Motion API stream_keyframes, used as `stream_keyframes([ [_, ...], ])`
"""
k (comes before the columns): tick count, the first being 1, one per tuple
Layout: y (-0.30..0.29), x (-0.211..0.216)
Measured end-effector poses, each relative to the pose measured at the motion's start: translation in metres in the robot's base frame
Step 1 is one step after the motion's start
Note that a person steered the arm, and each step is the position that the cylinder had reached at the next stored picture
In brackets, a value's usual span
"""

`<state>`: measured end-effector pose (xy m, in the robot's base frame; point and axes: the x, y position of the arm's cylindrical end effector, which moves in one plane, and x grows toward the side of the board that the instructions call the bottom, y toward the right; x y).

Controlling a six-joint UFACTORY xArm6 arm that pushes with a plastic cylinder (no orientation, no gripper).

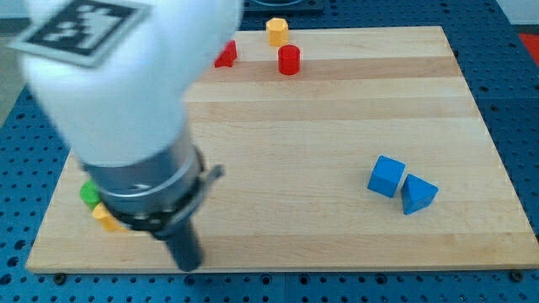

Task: Move the yellow heart along with green star up and right a bit

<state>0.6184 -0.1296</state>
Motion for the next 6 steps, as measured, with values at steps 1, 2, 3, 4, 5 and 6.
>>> stream_keyframes([
  [1, -0.076, -0.001],
  [2, -0.136, -0.002],
  [3, -0.152, -0.015],
  [4, -0.152, -0.035],
  [5, -0.150, -0.040],
  [6, -0.149, -0.046],
])
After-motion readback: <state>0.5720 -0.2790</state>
